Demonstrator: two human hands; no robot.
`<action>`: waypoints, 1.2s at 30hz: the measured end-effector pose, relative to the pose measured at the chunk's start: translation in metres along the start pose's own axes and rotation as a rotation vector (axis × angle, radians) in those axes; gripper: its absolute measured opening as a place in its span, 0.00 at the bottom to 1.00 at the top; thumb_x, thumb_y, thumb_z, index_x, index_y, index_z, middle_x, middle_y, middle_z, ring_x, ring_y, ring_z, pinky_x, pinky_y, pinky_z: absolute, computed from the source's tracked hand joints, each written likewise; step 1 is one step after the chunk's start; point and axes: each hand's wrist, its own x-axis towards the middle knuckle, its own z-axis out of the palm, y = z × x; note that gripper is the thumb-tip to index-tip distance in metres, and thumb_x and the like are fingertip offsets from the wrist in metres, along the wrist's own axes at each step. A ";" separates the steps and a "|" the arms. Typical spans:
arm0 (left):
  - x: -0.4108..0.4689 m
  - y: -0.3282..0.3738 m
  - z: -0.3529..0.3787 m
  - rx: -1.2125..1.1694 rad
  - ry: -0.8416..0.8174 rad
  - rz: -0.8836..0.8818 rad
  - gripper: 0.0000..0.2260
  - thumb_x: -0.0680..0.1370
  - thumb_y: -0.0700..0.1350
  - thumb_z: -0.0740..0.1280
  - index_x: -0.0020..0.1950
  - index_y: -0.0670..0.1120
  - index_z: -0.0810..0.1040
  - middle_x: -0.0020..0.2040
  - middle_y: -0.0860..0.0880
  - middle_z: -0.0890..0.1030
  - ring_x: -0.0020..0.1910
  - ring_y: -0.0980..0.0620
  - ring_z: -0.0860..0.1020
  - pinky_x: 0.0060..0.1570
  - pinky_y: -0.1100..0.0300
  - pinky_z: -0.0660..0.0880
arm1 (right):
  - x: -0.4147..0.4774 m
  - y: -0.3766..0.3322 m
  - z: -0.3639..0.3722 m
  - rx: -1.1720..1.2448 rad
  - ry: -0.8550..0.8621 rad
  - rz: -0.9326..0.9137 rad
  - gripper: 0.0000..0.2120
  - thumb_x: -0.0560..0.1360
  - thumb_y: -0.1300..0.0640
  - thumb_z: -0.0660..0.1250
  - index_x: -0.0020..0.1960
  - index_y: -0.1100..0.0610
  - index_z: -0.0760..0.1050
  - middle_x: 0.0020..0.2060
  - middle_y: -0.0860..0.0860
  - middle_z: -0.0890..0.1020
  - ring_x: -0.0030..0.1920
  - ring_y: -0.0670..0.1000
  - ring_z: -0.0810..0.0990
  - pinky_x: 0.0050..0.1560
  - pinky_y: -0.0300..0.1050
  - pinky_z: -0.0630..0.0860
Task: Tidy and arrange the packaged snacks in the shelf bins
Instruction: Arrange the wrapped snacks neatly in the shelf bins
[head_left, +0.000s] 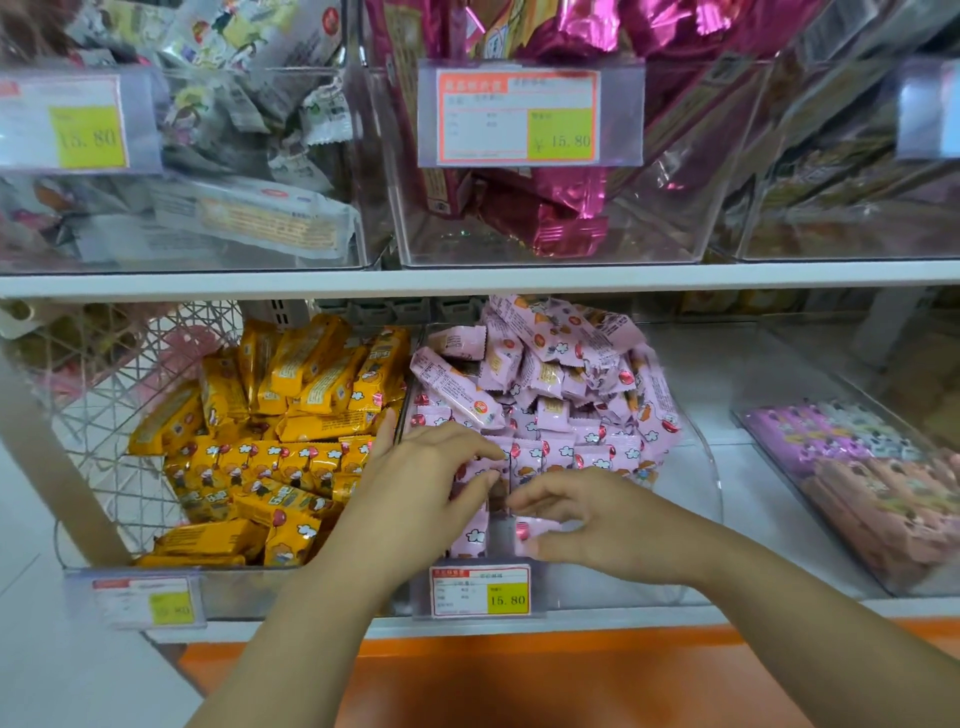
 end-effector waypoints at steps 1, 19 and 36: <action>0.001 0.000 0.000 0.014 0.010 -0.013 0.11 0.79 0.53 0.62 0.60 0.59 0.76 0.61 0.62 0.76 0.64 0.61 0.70 0.73 0.52 0.38 | 0.000 0.000 0.002 0.039 0.013 -0.009 0.15 0.74 0.55 0.70 0.58 0.43 0.74 0.59 0.42 0.77 0.59 0.40 0.75 0.62 0.37 0.71; 0.028 -0.004 -0.002 0.330 -0.047 -0.017 0.21 0.81 0.51 0.58 0.74 0.60 0.60 0.63 0.53 0.75 0.59 0.49 0.75 0.62 0.57 0.65 | 0.012 -0.001 0.002 0.309 0.070 0.101 0.06 0.77 0.61 0.65 0.52 0.52 0.74 0.51 0.52 0.80 0.48 0.49 0.81 0.45 0.38 0.80; 0.018 -0.001 -0.020 0.102 0.029 -0.207 0.17 0.78 0.45 0.58 0.66 0.60 0.63 0.35 0.57 0.74 0.46 0.54 0.74 0.73 0.44 0.52 | 0.011 -0.004 0.000 0.299 0.047 0.096 0.11 0.77 0.65 0.62 0.55 0.51 0.73 0.51 0.52 0.80 0.49 0.49 0.81 0.48 0.37 0.79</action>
